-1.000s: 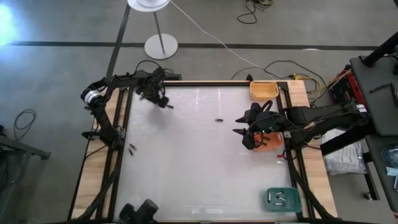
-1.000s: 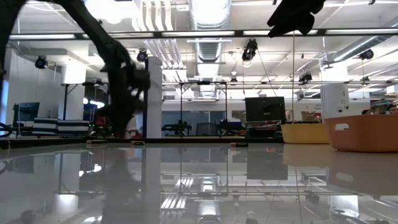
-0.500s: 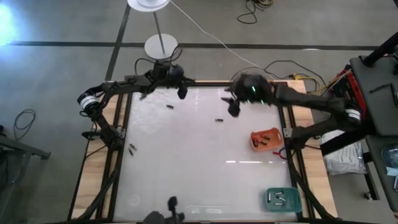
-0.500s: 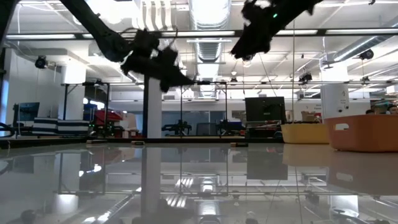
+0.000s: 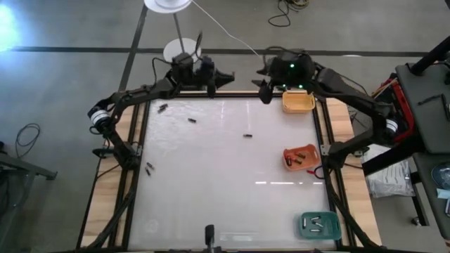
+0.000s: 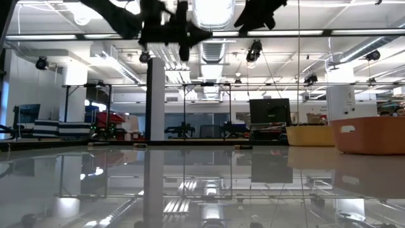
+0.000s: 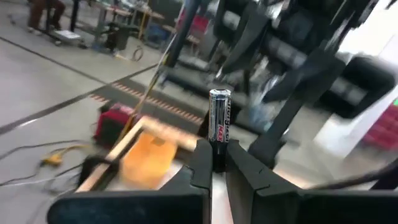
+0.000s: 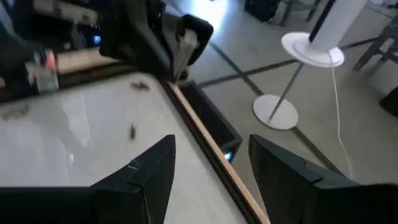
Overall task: Sort batteries
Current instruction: Put the silver battery into the green bin
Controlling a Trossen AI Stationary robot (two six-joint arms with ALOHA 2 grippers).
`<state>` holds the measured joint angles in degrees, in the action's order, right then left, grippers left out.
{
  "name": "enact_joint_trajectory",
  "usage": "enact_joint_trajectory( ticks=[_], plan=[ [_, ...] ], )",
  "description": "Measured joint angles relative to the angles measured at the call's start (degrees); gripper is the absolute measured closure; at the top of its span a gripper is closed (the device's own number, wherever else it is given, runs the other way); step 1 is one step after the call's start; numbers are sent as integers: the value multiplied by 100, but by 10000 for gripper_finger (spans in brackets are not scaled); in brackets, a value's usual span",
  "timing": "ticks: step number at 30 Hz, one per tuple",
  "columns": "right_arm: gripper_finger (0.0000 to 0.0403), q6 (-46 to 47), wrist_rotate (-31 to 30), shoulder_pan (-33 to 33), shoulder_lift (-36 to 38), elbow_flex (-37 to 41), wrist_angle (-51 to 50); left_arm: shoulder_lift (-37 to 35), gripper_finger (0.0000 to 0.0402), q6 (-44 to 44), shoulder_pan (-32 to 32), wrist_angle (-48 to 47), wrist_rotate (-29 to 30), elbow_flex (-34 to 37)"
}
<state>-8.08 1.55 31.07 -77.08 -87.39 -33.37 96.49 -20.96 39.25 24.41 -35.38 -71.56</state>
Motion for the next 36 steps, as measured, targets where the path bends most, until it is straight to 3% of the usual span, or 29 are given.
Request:
enact_joint_trajectory(
  ticks=[6, 12, 18, 28, 36],
  plan=[
    [210, 1006, -20, 131, 91, -97, 387, -2, 398, -1188, 13, -19, 107, -1240],
    [207, 86, 65, 121, -117, -134, 1425, 191, 398, -1380, 12, -202, 91, -2387],
    [198, 554, 601, 308, -493, -599, 2042, 500, 398, -1296, -2, -254, -271, -3135],
    [206, 888, 1098, 325, -641, -2042, 1950, 693, 398, -1167, -10, -288, -769, -3327],
    [217, 1628, 1474, 340, -688, -2221, 1478, 699, 398, -344, -109, -686, -716, -3384]
  ],
)
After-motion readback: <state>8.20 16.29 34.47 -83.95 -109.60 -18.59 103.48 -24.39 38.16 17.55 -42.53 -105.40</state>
